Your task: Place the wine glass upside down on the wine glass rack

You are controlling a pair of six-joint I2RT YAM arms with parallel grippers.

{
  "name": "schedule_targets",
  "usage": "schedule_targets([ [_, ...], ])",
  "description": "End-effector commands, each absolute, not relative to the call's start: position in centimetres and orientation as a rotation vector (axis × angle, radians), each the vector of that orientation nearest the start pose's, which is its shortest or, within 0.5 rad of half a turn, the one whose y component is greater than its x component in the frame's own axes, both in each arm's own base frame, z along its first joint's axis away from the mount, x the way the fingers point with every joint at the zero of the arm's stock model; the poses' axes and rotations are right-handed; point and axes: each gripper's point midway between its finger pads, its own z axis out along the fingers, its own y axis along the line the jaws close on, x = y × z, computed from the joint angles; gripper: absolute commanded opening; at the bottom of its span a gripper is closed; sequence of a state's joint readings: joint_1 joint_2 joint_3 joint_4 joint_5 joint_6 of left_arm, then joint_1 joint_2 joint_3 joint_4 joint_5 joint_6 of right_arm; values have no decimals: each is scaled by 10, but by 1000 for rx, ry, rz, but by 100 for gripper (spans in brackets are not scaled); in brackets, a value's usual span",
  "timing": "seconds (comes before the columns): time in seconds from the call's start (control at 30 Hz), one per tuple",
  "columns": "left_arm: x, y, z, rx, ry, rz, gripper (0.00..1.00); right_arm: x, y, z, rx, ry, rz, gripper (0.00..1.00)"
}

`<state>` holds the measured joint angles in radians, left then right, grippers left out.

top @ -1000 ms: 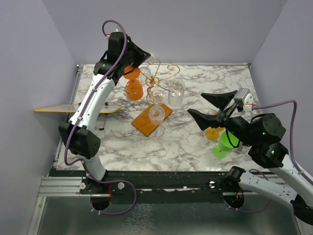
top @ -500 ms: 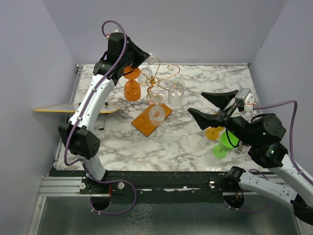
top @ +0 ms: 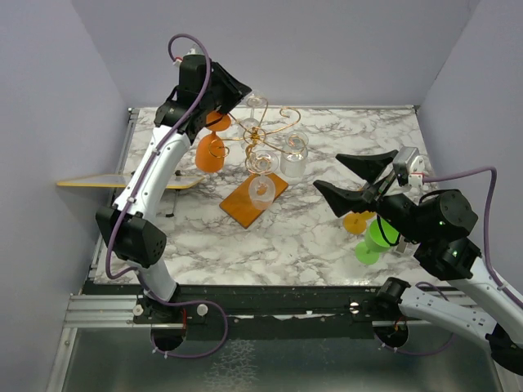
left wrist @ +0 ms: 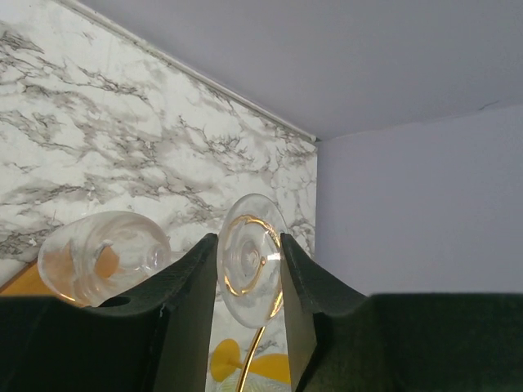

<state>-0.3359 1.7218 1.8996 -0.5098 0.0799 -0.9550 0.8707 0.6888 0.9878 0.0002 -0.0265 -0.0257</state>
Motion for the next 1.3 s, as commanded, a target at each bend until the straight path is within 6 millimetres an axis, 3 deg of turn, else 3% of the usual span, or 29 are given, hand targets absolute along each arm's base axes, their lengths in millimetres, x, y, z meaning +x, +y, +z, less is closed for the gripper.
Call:
schedule_targets([
  [0.0, 464, -205, 401, -543, 1857, -917, 42, 181, 219, 444, -571, 1167, 743, 79],
  [0.17, 463, -200, 402, -556, 1845, -897, 48, 181, 219, 443, -572, 1168, 745, 79],
  [0.57, 458, -191, 411, -572, 1811, -868, 50, 181, 219, 443, -572, 1170, 746, 79],
  [0.7, 451, -197, 428, -512, 1780, -918, 52, 182, 218, 443, -564, 1173, 742, 79],
  [0.93, 434, -207, 463, -372, 1699, -1015, 68, 191, 212, 441, -506, 1201, 710, 78],
  [1.1, 420, -211, 482, -284, 1653, -1049, 76, 210, 196, 432, -399, 1264, 609, 77],
  [1.27, 399, -211, 502, -126, 1579, -1045, 84, 240, 158, 410, -157, 1383, 424, 77],
])
